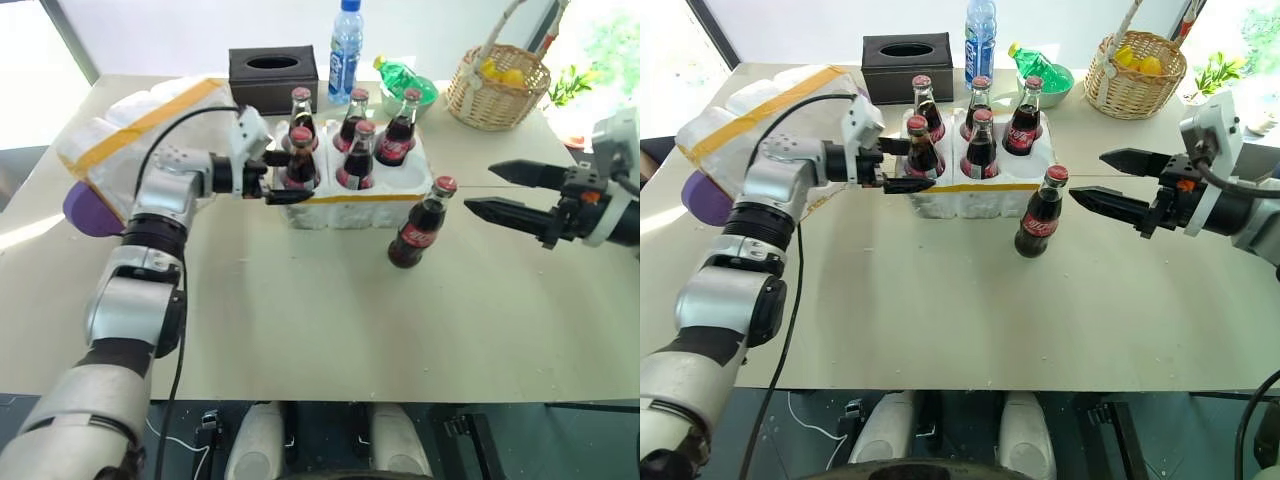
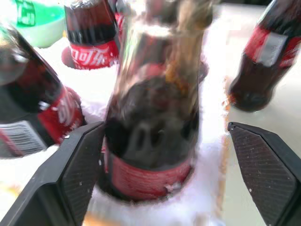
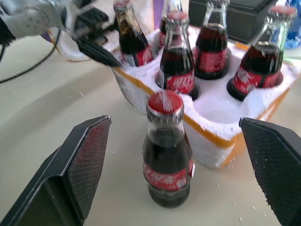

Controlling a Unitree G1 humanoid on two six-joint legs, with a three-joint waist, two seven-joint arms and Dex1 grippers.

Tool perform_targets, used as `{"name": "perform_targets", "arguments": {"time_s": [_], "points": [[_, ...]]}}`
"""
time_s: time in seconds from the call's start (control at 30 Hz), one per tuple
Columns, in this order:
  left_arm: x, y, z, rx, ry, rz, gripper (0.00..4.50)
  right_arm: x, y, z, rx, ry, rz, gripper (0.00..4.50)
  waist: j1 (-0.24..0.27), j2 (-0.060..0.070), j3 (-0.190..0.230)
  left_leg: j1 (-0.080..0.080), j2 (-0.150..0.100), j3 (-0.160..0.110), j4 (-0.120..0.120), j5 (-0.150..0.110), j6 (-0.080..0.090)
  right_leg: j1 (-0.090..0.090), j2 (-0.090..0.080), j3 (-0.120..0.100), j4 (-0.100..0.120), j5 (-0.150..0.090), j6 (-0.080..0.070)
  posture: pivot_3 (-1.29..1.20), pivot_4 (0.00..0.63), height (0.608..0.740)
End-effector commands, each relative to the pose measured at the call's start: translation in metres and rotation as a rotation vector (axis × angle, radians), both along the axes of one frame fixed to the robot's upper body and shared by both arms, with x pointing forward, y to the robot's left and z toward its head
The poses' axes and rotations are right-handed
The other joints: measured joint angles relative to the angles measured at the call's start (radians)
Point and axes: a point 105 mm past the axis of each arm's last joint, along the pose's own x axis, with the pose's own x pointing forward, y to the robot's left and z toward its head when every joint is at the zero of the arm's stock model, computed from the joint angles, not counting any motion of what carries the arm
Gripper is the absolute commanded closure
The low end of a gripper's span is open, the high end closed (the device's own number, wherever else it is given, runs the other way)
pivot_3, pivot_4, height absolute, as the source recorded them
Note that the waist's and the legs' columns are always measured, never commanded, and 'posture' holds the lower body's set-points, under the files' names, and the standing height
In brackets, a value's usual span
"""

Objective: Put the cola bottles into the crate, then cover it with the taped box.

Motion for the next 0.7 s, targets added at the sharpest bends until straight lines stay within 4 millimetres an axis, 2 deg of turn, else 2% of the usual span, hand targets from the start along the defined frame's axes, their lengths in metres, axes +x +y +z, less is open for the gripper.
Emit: {"name": "perform_targets", "arguments": {"time_s": [0.03,0.1,0.17,0.3,0.47,0.7], "points": [[-0.032,0.021,0.059,-0.104,-0.053,-0.055,0.05,-0.009,-0.009,0.008,-0.003,-0.059,-0.058,0.00,-0.002,0.000,0.000,0.000,0.000,0.000,0.000,0.000,0.000,0.000,0.000,0.000,0.000,0.000,0.000,0.00,0.150,0.740],[-0.061,0.033,0.068,-0.095,-0.011,-0.120,0.05,-0.013,-0.011,-0.005,-0.001,-0.019,-0.089,0.00,-0.004,0.001,-0.001,0.000,0.000,0.000,0.000,0.000,0.000,0.000,0.000,0.000,0.000,0.000,0.000,0.00,0.150,0.740],[-0.087,0.037,0.068,-0.063,0.030,-0.173,0.05,-0.017,-0.008,-0.020,-0.025,0.005,-0.093,0.00,-0.003,0.002,-0.001,0.002,0.000,0.000,0.000,0.000,0.000,0.002,0.000,0.000,0.001,0.000,0.000,0.00,0.150,0.740],[-0.115,0.032,0.053,0.000,0.076,-0.201,0.05,-0.019,0.006,-0.046,-0.010,0.035,-0.097,0.00,0.005,0.003,-0.001,0.004,0.000,-0.002,0.001,0.000,-0.001,0.006,0.000,0.000,0.000,-0.001,0.001,0.00,0.150,0.740],[-0.120,0.014,0.032,-0.001,0.073,-0.185,0.05,0.004,0.020,-0.073,0.095,0.075,-0.181,0.00,0.001,0.001,-0.002,0.005,-0.001,-0.003,0.002,0.000,-0.001,0.008,0.000,0.001,-0.001,-0.002,-0.003,0.00,0.150,0.740],[-0.120,0.009,0.031,-0.018,0.062,-0.170,0.05,0.025,0.038,-0.089,0.184,0.107,-0.195,0.00,-0.001,0.002,-0.002,0.005,0.000,-0.003,0.001,0.001,-0.002,0.006,0.002,0.001,0.001,-0.001,0.000,0.00,0.150,0.740]]}}
